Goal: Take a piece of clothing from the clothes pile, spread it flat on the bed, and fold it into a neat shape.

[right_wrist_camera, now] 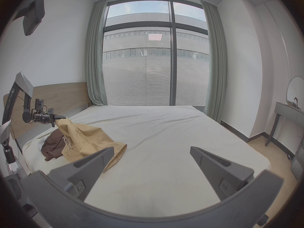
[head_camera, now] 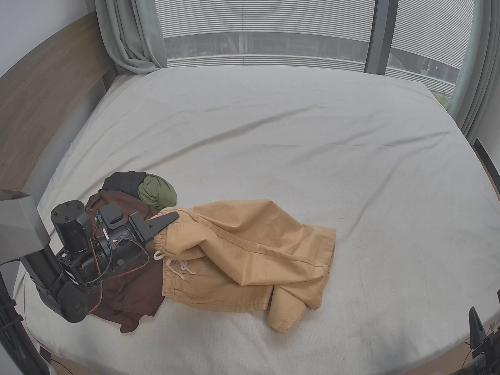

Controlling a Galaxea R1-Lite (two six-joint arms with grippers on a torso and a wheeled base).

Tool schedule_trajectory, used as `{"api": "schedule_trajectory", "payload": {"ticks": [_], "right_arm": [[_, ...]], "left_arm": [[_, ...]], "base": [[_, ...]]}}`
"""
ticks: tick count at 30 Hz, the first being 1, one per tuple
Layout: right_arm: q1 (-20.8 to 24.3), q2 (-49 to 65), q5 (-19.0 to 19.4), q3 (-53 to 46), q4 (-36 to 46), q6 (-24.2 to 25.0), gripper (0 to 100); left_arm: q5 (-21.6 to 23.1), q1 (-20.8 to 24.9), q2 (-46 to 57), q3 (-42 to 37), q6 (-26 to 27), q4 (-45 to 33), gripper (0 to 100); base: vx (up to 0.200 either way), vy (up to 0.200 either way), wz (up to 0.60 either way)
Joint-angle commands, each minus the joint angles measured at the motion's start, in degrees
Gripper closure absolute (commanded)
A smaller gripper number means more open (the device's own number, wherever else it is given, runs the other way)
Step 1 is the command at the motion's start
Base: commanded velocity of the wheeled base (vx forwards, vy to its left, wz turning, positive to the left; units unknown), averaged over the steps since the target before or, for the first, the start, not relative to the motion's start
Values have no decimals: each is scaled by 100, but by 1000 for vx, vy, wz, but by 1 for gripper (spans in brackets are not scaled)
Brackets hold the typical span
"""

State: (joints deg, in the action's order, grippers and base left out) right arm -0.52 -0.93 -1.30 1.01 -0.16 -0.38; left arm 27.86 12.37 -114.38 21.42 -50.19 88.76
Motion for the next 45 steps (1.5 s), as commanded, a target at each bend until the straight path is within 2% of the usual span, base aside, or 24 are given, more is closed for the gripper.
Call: {"api": "schedule_trajectory", "payload": {"ticks": [1,4,21,24,26,28,30,32,34,35,36,38,45], "right_arm": [[0,66,7,-101,-2,-6,0],[0,66,25,-101,-11,-50,0],[8,75,-28,-101,-19,-33,0],[-9,31,-19,365,-511,-59,0],[0,-646,-80,1164,-1153,-59,0],[35,-1024,-98,1340,-1267,-50,0],[219,-1340,-80,1358,-1285,38,0],[641,-1648,-19,1384,-1232,442,0],[949,-1973,315,1384,-1118,820,0],[1002,-2017,394,1393,-1100,855,0],[1292,-2228,798,1481,-1021,961,0],[1467,-2553,974,1630,-977,961,0],[1731,-3906,1009,2210,-995,574,0]], "left_arm": [[1,-16,-137,-94,123,-8,100],[1,-16,-163,-156,334,1,100],[-26,28,-102,-156,369,1,100],[-26,-7,-110,-138,369,1,100],[-17,2,-102,-138,361,1,100],[-26,19,-110,-129,361,1,100],[-26,37,-110,-129,369,1,100],[-26,37,-93,-129,369,1,100],[-26,28,-84,-129,387,1,100],[-26,28,-84,-129,396,1,100],[-26,28,-93,-138,492,1,100],[-17,28,-93,-173,633,1,100],[-17,19,-93,-156,721,1,100]], "base": [[0,0,0],[0,0,0],[0,0,0],[0,0,0],[0,0,0],[0,0,0],[0,0,0],[0,0,0],[0,0,0],[0,0,0],[0,0,0],[0,0,0],[0,0,0]]}}
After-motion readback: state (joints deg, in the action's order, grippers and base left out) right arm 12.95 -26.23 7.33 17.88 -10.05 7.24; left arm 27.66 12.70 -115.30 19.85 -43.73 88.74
